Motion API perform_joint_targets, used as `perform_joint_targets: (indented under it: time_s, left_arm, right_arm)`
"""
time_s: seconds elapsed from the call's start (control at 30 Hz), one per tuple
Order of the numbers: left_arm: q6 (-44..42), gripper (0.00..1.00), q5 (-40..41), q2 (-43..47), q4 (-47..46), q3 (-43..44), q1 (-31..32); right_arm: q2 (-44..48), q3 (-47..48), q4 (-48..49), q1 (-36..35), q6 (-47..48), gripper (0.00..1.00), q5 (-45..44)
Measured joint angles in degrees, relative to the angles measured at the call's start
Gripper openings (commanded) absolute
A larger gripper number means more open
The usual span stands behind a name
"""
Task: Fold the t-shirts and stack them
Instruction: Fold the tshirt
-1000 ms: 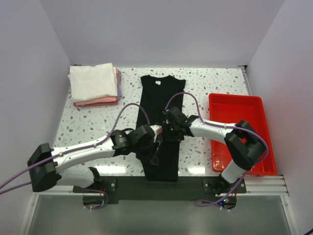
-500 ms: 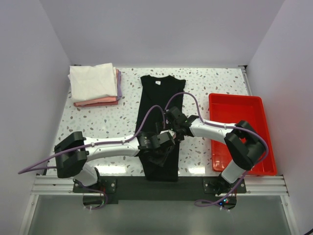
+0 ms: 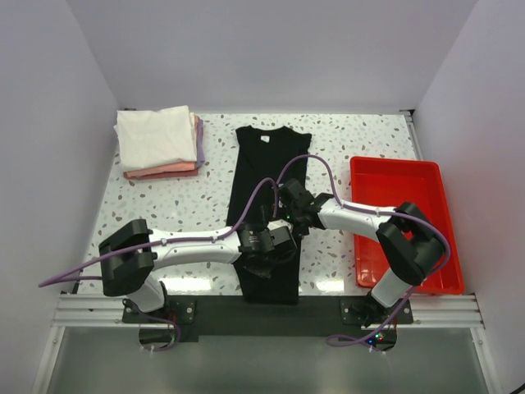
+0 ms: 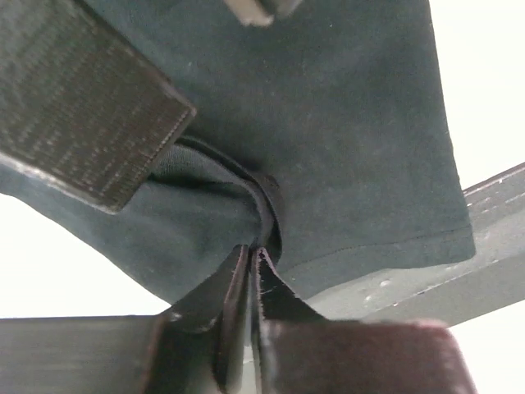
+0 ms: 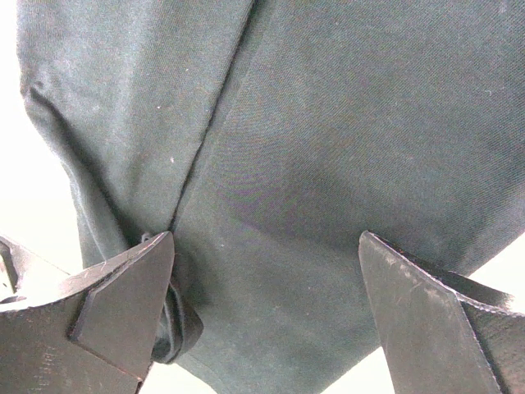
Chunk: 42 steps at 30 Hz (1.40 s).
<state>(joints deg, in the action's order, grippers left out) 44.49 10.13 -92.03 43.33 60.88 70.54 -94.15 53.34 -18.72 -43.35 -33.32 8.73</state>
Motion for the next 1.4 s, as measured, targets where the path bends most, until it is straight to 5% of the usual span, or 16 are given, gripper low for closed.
perform_joint_targets:
  time_s: [0.83, 1.2, 1.3, 1.4]
  left_arm:
    - [6.56, 0.01, -8.55, 19.08, 18.62, -15.93, 1.64]
    - [9.18, 0.55, -10.34, 21.7, 22.53, -17.66, 2.67]
    - [10.19, 0.96, -10.34, 23.37, 22.56, -17.51, 2.71]
    - [12.74, 1.0, -8.57, 26.16, 22.86, -15.74, 2.73]
  right_arm:
    - [-0.81, 0.37, 0.28, 0.5, 0.37, 0.99, 0.9]
    - [-1.51, 1.09, 0.37, 0.57, 0.72, 0.99, 1.36]
    - [-1.31, 1.07, 0.46, 0.57, 1.79, 0.99, 1.86]
    - [-0.63, 0.48, 1.09, 0.66, 4.26, 0.99, 3.93]
